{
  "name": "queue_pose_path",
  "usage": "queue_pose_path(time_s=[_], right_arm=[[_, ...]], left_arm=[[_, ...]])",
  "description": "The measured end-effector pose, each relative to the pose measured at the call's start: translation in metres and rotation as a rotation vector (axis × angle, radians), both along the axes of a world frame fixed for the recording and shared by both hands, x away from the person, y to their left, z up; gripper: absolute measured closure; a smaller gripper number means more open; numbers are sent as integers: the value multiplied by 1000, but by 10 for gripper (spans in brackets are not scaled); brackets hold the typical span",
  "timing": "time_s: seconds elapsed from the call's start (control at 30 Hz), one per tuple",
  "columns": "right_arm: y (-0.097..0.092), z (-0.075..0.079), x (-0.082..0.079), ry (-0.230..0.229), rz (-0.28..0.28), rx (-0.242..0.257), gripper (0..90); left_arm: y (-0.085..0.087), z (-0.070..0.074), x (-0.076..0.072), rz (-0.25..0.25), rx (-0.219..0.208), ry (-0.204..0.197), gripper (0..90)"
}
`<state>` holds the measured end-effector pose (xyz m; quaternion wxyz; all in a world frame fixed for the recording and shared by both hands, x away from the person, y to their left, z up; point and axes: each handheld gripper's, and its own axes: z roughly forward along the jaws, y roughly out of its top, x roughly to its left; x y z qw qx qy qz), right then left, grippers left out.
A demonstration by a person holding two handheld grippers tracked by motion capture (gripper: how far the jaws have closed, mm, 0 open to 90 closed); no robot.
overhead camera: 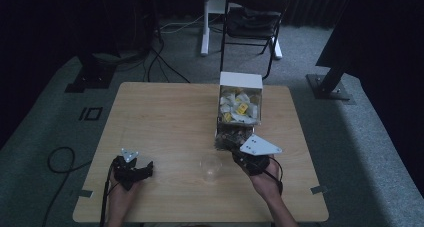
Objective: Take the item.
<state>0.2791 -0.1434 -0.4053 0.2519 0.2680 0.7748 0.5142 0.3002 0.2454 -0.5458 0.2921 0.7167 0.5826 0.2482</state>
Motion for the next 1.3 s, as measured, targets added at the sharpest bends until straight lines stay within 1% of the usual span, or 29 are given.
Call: queue_pose_path(time_s=[0.47, 0.83, 1.3], right_arm=[[5, 0, -8, 3, 22, -8, 900], [10, -5, -13, 15, 43, -18, 900], [18, -16, -16, 45, 67, -39, 900]], left_arm=[[0, 0, 0, -2, 2, 1, 149], [0, 0, 0, 0, 0, 0, 149], [0, 0, 0, 0, 0, 0, 149]])
